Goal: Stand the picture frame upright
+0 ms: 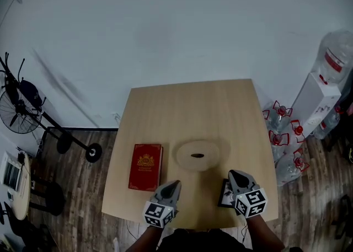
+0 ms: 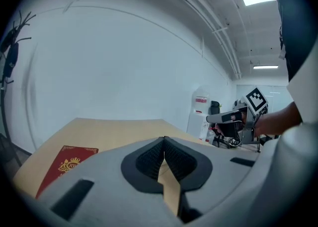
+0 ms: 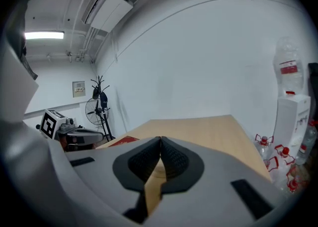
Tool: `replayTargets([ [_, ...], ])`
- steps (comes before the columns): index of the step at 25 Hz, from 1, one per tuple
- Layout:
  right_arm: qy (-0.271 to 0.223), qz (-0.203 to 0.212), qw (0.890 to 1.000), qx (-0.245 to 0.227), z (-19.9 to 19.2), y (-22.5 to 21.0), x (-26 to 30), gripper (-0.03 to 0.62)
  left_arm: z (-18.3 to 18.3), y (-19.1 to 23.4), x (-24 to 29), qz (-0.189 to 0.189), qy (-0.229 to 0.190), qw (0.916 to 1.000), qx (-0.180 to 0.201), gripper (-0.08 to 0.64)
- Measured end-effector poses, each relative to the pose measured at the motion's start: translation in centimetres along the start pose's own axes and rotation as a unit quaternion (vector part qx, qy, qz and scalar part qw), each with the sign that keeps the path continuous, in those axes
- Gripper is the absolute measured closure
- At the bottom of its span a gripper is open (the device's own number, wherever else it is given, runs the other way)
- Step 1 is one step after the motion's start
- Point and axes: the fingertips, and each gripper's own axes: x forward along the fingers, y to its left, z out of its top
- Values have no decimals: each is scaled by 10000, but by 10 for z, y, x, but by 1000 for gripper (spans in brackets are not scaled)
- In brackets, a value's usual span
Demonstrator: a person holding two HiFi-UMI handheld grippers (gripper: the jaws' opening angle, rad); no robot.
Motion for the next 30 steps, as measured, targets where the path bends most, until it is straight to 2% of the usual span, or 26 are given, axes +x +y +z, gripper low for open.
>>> replayTargets([
  [7, 94, -596, 9979, 249, -23, -12, -17, 583, -19, 12, -5, -226, 218, 9995, -81, 559],
  [13, 477, -1227, 9907, 346, -56, -30, -32, 581, -31, 28, -12, -217, 232, 9972, -677, 560],
  [16, 569, -1610, 9839, 536, -75, -45, -42, 581, -27, 30, -10, -240, 210, 9982, -517, 560],
  [21, 1042, -1852, 9742, 755, -119, -54, -48, 578, -20, 32, -5, -361, 158, 9987, -330, 560],
  [22, 1156, -1879, 9722, 788, -128, -54, -49, 569, -20, 31, -5, -378, 167, 9987, -302, 560],
  [24, 1369, -1914, 9683, 840, -146, -55, -52, 502, -22, 29, -5, -413, 188, 9986, -289, 560],
  [27, 1611, -1980, 9623, 939, -168, -58, -58, 476, -25, 25, -6, -443, 223, 9984, -286, 560],
  [30, 1782, -1972, 9575, 1124, -189, -63, -60, 469, -25, 15, -7, -527, 284, 9982, -1, 560],
])
